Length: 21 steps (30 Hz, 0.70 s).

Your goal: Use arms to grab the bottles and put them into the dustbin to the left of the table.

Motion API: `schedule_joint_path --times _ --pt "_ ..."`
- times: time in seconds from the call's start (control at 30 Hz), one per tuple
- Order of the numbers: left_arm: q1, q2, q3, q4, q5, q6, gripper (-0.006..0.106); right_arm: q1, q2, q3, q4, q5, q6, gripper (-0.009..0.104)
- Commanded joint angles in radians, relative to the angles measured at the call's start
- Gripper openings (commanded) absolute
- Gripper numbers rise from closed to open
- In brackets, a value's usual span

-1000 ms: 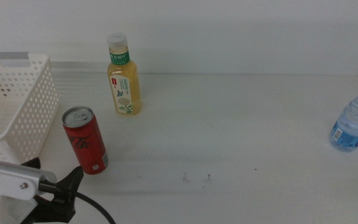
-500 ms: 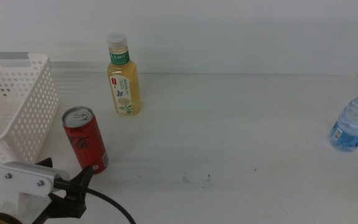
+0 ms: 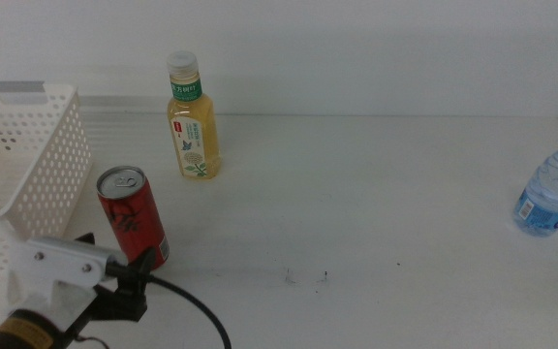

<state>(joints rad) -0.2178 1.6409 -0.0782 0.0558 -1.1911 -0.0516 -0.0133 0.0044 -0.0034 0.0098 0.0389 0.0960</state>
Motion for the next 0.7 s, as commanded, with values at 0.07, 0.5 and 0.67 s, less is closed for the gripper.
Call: schedule_joint_path --times 0.07,0.5,0.67 --pt "-0.002 0.011 -0.051 0.015 0.041 0.0 0.094 -0.008 -0.004 0.003 -0.002 -0.012 -0.004 0.081" --pt "-0.002 0.031 -0.098 -0.027 0.061 -0.001 0.094 -0.008 -0.004 0.003 -0.002 -0.012 -0.004 0.081" --pt "-0.002 0.082 -0.137 -0.023 0.057 -0.008 0.094 -0.008 -0.004 0.003 -0.002 -0.012 -0.004 0.081"
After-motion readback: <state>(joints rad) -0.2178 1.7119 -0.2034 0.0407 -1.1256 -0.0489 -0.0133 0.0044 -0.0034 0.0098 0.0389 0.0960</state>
